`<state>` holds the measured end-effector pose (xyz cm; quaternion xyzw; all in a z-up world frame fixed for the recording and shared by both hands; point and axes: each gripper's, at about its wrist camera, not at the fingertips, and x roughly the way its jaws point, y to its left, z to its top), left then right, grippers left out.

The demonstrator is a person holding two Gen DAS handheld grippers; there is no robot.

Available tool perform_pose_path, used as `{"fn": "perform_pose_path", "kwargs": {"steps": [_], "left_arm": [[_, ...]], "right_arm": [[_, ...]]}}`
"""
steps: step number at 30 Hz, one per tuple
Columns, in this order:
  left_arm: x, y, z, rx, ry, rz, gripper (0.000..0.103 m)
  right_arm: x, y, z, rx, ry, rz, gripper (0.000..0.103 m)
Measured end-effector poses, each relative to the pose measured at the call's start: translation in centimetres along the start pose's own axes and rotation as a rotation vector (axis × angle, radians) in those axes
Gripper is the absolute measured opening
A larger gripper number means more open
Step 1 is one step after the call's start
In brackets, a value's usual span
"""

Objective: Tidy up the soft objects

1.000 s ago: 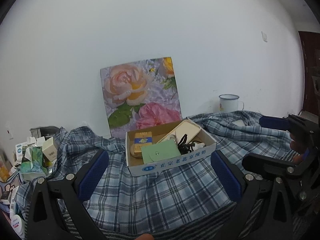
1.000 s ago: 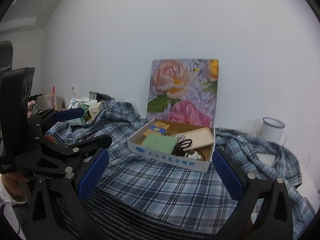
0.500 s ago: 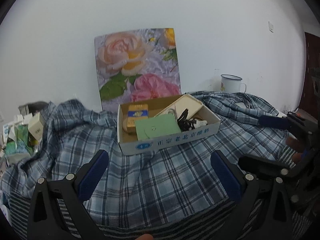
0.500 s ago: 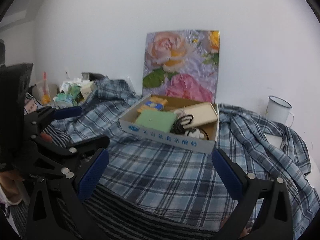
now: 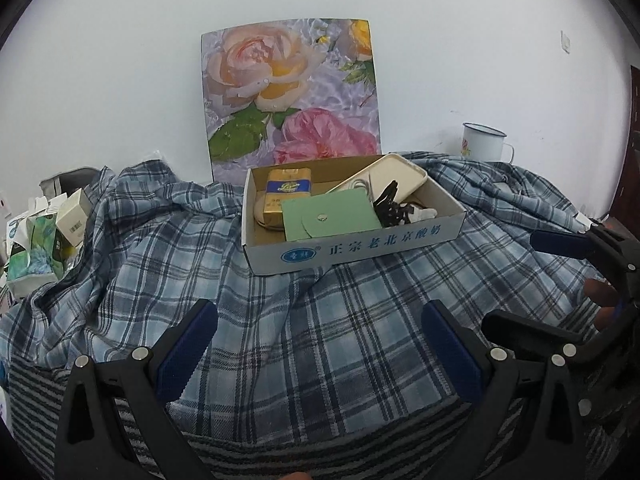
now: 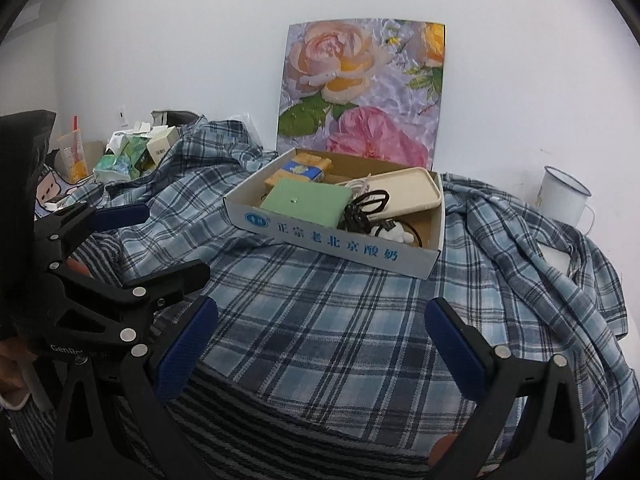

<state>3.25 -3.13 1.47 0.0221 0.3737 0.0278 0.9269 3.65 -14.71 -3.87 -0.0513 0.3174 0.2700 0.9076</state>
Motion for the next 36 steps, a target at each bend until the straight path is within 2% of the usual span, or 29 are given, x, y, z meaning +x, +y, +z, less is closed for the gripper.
{"fn": "perform_pose_path", "kwargs": {"steps": [15,36], "left_arm": [[1.1,0.3,-0.3,-0.017,0.059,0.011,0.103],[1.2,0.4,-0.5,-0.007,0.056,0.027,0.103]], "right_arm": [[1.8,-0.4,-0.3,0.022,0.086,0.012,0.103],[2.1,-0.4,-0.3,0.03,0.102,0.012,0.103]]}}
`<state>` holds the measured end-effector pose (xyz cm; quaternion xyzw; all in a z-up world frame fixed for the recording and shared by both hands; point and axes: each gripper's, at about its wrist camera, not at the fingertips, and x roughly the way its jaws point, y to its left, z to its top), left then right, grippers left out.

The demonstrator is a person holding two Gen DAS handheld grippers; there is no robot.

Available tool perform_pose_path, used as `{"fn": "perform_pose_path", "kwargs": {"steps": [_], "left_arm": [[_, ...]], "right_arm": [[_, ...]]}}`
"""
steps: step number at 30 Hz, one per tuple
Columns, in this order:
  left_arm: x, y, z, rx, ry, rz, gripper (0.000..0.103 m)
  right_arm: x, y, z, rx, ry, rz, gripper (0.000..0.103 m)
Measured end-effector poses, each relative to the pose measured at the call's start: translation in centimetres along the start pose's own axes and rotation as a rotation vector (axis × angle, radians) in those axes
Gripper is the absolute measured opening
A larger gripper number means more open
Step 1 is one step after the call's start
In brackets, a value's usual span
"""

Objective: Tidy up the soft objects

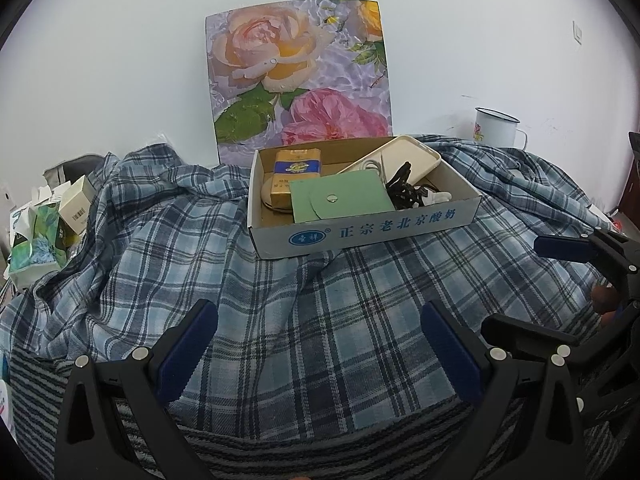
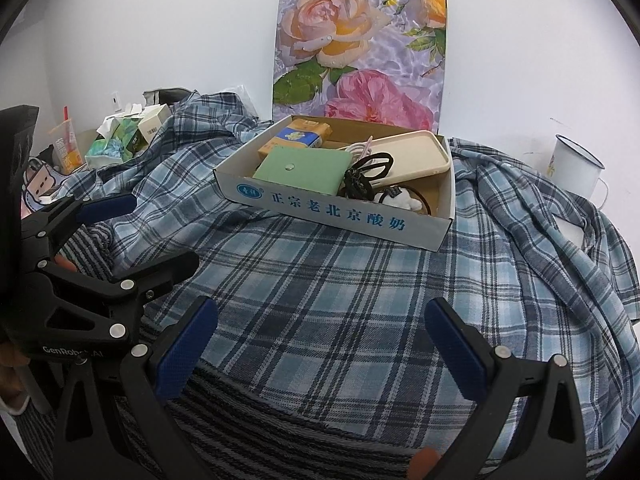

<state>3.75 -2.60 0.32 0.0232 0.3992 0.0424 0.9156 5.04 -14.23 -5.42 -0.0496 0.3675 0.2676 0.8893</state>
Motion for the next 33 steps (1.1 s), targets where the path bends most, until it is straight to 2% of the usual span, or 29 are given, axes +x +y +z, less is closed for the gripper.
{"fn": "perform_pose_path", "kwargs": {"steps": [33], "left_arm": [[-0.03,-0.13,0.04,0.014,-0.003,0.034,0.103]], "right_arm": [[0.07,0.15,-0.07,0.0,0.003,0.001,0.103]]}}
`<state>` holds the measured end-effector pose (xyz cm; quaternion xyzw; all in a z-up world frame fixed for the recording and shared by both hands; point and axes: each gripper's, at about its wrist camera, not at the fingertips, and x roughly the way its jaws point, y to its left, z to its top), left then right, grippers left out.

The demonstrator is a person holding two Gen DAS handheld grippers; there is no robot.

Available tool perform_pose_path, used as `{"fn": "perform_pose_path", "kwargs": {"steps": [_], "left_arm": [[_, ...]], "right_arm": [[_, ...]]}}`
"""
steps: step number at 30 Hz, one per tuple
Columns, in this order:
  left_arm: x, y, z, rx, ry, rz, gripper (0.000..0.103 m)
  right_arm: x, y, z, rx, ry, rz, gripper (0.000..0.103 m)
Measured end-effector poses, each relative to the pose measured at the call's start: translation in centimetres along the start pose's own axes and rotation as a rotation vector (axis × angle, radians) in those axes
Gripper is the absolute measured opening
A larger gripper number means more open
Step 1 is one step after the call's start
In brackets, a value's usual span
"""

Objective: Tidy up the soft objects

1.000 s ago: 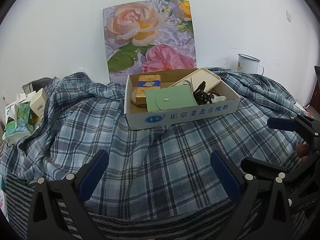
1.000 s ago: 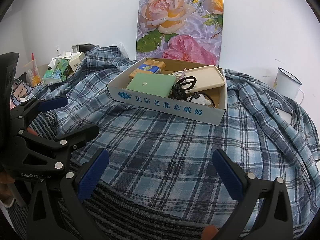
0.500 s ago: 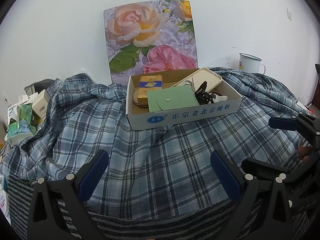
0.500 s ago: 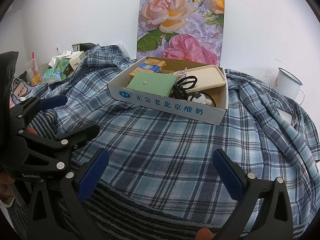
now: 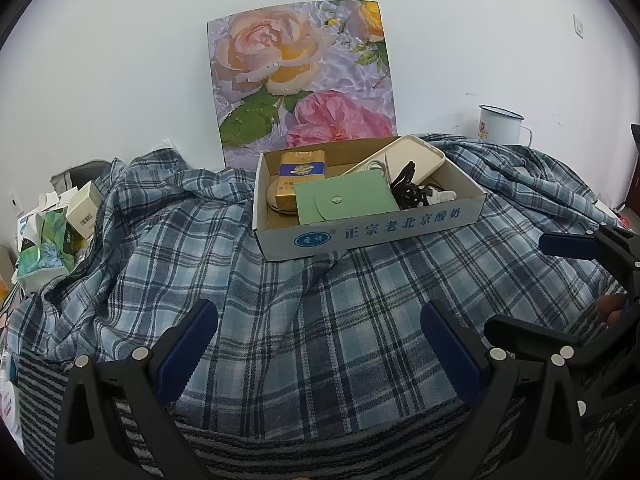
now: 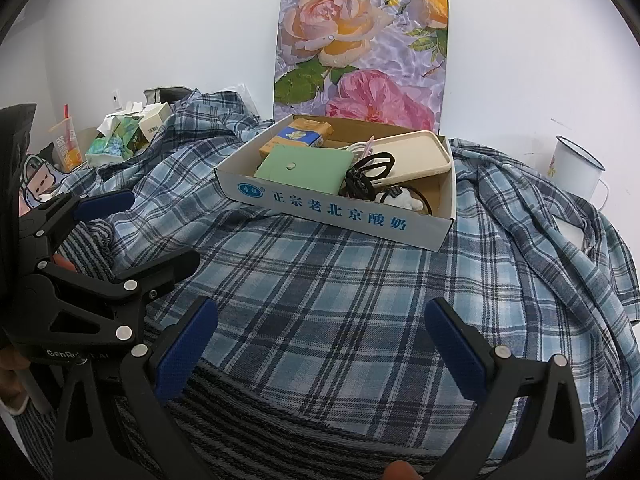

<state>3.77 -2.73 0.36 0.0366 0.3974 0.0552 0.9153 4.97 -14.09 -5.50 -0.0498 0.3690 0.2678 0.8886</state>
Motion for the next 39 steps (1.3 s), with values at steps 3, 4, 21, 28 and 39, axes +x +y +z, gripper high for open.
{"fn": "perform_pose_path", "kwargs": {"steps": [3,4,21,28,39], "left_arm": [[-0.03,-0.05,0.01,0.0,-0.001,0.001,0.102],[0.01,0.01,-0.01,0.001,-0.001,0.001,0.102],[0.07,0.07,-0.02,0.001,-0.001,0.001,0.102],[0.1,0.13,-0.03,0.002,0.001,0.001,0.102],[0.18,0.13,-0.08,0.003,0.002,0.0,0.102]], "right_arm": [[0.01,-0.05,-0.03,0.001,0.002,0.001,0.103],[0.02,-0.04,-0.03,0.001,0.001,0.001,0.103],[0.13,0.03,-0.08,0.002,0.002,0.001,0.103],[0.19,0.04,-0.08,0.002,0.004,0.0,0.103],[0.27,0.17,-0.37,0.003,0.007,-0.001,0.103]]}}
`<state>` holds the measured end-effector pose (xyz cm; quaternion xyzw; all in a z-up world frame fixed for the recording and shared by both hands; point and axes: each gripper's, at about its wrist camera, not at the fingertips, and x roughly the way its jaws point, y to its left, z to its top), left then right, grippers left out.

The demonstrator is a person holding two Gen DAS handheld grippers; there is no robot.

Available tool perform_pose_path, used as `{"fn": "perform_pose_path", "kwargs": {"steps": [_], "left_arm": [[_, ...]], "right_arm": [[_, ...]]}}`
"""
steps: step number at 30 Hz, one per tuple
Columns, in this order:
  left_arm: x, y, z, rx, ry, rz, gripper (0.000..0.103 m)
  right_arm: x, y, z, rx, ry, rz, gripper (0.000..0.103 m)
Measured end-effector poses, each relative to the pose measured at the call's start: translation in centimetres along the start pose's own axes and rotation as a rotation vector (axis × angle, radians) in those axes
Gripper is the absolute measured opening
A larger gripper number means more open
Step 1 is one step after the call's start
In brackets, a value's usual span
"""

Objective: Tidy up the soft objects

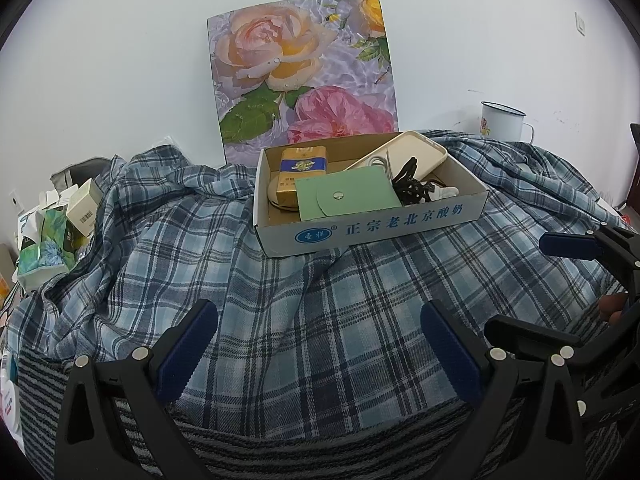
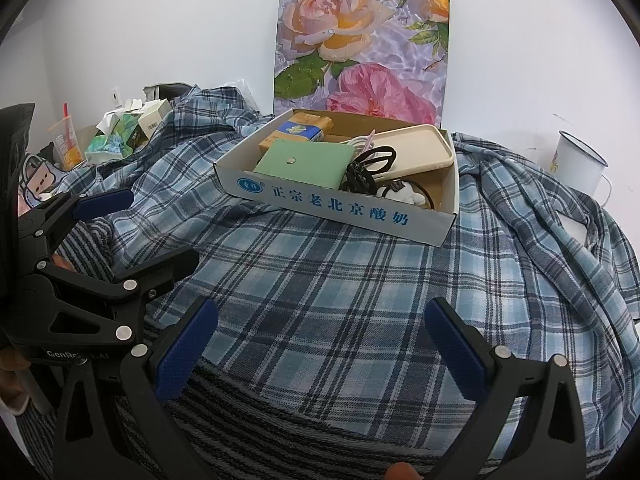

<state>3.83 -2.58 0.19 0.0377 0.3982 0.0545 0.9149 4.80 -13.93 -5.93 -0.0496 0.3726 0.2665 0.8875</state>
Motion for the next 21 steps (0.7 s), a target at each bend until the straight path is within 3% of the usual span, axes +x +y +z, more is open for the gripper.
{"fn": "perform_pose_path", "kwargs": {"steps": [21], "left_arm": [[-0.06,0.01,0.01,0.001,0.001,0.001,0.103]], "right_arm": [[0.05,-0.09,0.13,0.0,0.001,0.002,0.103]]}}
